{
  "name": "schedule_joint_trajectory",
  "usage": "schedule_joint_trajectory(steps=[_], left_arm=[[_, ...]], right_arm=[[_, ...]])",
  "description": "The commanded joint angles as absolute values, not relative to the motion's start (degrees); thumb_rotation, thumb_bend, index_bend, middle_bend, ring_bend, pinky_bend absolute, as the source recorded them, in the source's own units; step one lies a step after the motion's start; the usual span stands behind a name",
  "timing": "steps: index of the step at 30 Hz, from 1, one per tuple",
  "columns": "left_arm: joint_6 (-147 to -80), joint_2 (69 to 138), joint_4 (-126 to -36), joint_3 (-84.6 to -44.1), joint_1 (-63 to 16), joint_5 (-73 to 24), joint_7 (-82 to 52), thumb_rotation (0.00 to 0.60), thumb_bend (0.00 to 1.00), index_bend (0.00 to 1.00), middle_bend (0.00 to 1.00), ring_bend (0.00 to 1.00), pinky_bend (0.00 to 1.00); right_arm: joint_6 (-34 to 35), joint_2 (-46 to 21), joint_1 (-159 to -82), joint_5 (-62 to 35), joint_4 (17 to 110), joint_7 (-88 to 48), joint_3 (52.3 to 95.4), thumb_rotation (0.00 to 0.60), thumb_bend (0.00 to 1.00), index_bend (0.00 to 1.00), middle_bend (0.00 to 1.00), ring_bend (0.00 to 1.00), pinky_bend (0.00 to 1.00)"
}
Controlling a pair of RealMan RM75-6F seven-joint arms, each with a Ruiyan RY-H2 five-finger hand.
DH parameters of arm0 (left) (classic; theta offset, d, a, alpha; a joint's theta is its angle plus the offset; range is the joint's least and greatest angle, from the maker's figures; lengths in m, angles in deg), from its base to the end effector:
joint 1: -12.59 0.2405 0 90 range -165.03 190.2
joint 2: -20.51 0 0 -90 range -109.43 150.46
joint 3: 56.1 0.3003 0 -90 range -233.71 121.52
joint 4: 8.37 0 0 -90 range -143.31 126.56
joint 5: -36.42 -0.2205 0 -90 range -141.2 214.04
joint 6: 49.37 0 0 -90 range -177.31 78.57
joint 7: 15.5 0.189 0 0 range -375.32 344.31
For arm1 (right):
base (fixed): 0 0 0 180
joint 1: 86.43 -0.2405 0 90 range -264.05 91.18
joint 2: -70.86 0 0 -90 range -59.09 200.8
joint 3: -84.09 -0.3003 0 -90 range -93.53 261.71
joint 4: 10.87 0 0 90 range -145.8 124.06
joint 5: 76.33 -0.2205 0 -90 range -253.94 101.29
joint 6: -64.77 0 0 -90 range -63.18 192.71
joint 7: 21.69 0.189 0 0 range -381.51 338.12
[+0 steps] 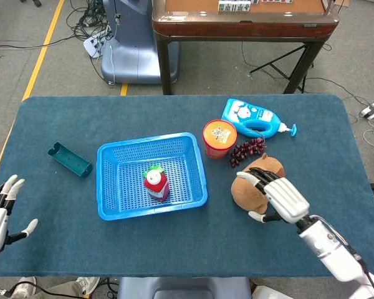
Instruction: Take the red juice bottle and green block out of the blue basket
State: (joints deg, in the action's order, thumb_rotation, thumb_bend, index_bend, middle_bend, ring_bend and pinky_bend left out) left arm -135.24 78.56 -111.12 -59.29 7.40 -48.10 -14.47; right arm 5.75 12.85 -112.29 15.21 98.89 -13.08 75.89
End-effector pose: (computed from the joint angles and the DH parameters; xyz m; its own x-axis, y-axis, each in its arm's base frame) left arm -0.3236 0.2305 0.1934 0.3401 -0.0118 0.9403 0.9404 -0.0023 -0.3401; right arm -0.1850 -0.3150 0.1103 0.2478 -0.3247 0.9128 -0.8902 -0.4482 0.0822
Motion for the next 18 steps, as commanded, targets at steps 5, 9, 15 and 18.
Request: schedule_joint_trajectory(steps=[5,9,15,18], left_arm=[[-135.5,78.1,-111.2,-59.2,7.7,-48.1,-14.8,0.6,0.28,0.0,0.0,0.0,0.19],[-135.6,78.0,-111.0,-59.3,8.0,-47.9,-15.0,0.6,0.28,0.0,0.0,0.0,0.19],[-135.8,77.8,-110.8,-59.4,8.2,-47.4,-15.2,0.6,0.28,0.0,0.0,0.0,0.19],[-135.9,77.7,-110.7,-59.4,8.3,-47.6,-15.1,0.6,0.28,0.0,0.0,0.0,0.19]], right_arm=[[19.8,5.5,-125.7,2.2,96.2,-16.9,69.1,0.6,0.12,0.13,0.18,0.11,0.19],[23.5,1.2,-130.7,-2.5,92.6,-17.8,67.3,0.6,0.11,0.13,0.18,0.11,0.19],[27.8,-4.8,-136.9,-8.2,86.1,-18.2,66.0,0.6,0.1,0.13,0.18,0.11,0.19],[29.3,-7.5,-139.6,-10.1,82.9,-17.9,65.5,0.6,0.1,0.16,0.18,0.11,0.19]])
